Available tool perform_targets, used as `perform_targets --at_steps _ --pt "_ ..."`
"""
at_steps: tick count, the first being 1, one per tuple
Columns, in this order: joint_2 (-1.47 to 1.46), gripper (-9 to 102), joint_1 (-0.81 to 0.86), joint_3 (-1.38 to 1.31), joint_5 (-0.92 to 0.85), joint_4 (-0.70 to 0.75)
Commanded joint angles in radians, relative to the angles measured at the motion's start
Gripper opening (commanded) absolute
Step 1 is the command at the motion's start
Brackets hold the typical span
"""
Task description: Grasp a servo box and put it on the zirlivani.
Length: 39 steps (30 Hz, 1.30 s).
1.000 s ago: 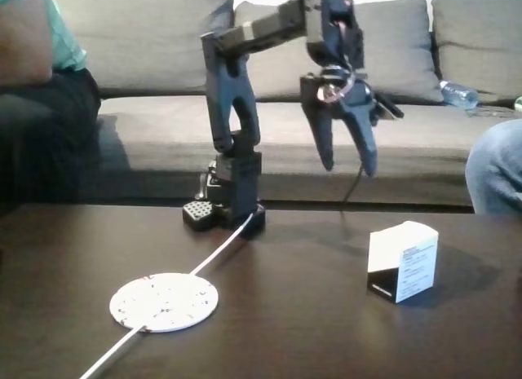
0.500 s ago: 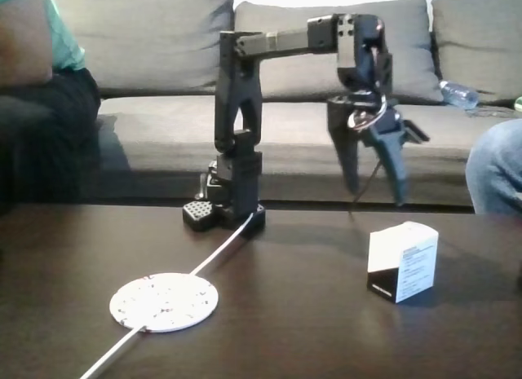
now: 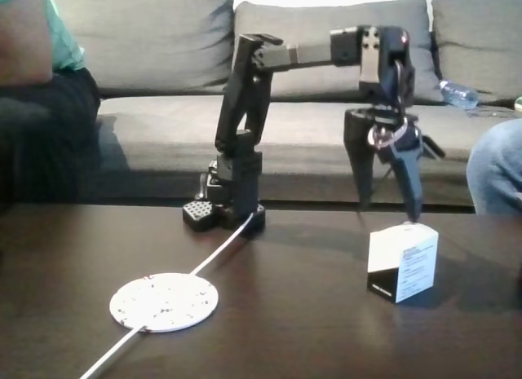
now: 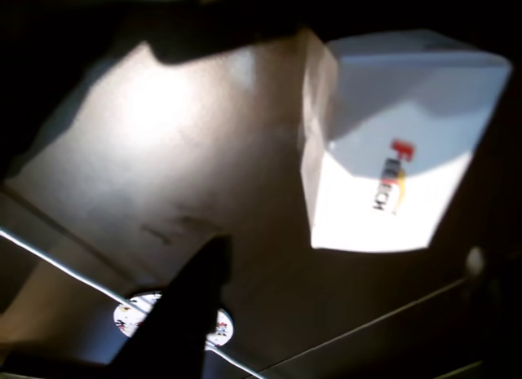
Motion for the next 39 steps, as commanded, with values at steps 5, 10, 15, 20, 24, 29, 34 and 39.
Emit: perform_targets --at_steps 5,10,15,20,24,29,34,39 --pt "-0.032 36 0.002 -0.044 0.002 -0.026" --pt "-0.063 36 0.003 -0.044 0.0 -0.064" --pt "-0.084 36 -0.002 -0.044 0.0 -0.066" --pt "-0.115 36 0.002 -0.058 0.0 -0.086" --pt "-0.144 35 0.002 -0.077 0.0 -0.084" --pt "-0.158 35 0.006 -0.078 0.008 -0.086" --pt "-0.152 21 0.006 -0.078 0.009 -0.087" --pt "-0.147 18 0.005 -0.077 0.008 -0.104"
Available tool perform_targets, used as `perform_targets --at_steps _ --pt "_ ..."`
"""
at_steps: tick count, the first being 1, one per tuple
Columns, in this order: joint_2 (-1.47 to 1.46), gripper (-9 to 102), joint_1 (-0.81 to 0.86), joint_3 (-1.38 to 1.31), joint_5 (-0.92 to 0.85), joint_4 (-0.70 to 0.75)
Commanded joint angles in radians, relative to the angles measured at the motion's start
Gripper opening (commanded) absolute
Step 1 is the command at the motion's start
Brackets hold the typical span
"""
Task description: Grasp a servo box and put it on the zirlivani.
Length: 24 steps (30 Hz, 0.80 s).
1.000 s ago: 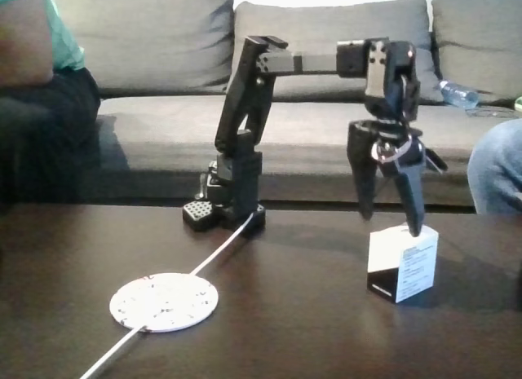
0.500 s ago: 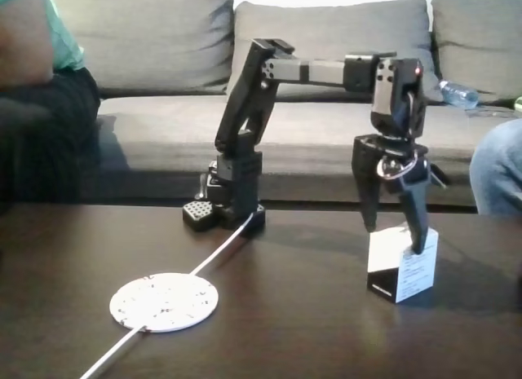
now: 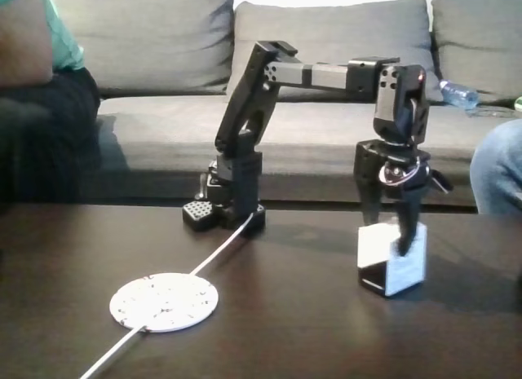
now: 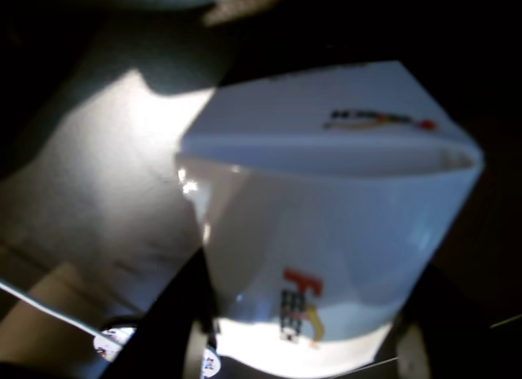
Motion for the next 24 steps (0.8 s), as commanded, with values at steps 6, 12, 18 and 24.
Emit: perform_targets --at_steps 6,12,18,24 --pt "0.028 18 0.025 -0.061 0.005 0.017" --pt "0.028 18 0.158 -0.339 -0.031 0.212" --pt "0.063 17 0.4 -0.394 -0.106 0.219" --pt "0.147 17 0.627 -0.219 -0.187 0.216"
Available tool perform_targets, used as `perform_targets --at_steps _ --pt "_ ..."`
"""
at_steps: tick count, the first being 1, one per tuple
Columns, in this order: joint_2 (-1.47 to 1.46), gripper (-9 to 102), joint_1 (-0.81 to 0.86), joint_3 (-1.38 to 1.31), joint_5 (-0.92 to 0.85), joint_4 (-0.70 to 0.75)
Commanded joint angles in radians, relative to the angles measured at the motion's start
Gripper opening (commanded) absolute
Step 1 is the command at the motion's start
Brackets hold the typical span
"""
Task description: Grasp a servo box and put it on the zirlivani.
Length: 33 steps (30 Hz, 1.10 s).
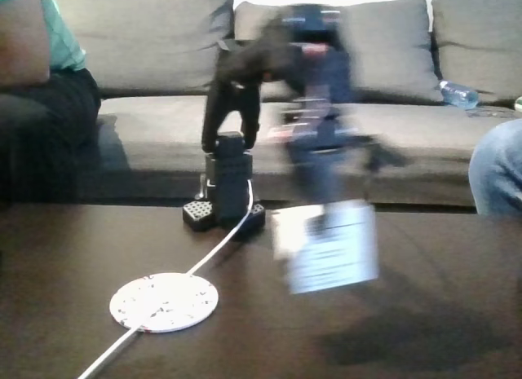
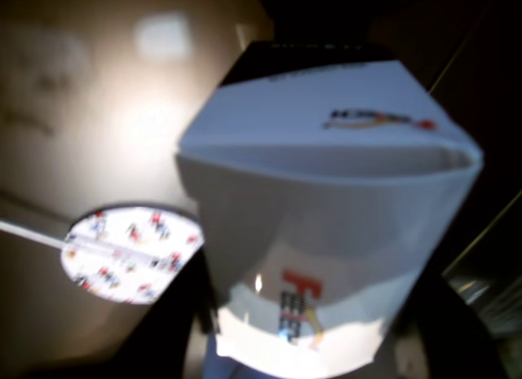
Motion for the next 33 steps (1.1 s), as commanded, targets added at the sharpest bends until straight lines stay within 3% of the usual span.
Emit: perform_targets --at_steps 1,23,33 --pt "0.103 18 0.118 0.072 -0.031 0.071" --pt "0.403 18 0.511 0.443 -0.158 0.066" --pt "0.405 18 0.554 0.649 -0.183 -0.064"
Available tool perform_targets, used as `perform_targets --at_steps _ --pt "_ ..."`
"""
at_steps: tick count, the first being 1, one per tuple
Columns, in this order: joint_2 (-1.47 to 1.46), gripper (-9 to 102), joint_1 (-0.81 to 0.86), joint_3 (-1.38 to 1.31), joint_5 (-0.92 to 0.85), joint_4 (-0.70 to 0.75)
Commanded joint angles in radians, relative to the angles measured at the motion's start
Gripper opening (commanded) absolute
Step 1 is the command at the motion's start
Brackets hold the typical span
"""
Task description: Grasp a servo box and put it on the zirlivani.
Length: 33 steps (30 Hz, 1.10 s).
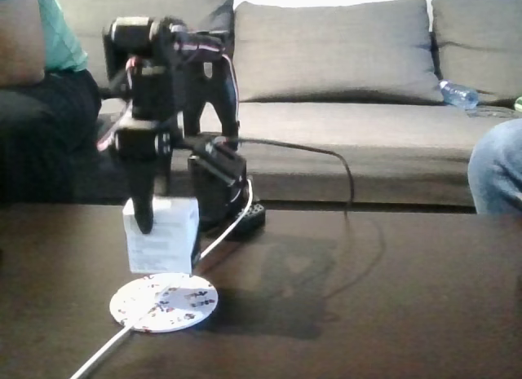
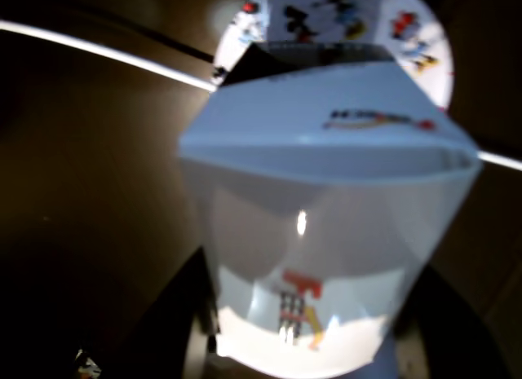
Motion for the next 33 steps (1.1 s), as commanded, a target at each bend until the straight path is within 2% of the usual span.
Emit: perform_targets --at_steps 1,10,33 --pt "0.054 18 0.003 0.023 -0.008 -0.031" --pt "0.052 18 0.003 0.117 -0.008 -0.149" --pt "0.052 18 0.003 0.12 -0.011 -0.144"
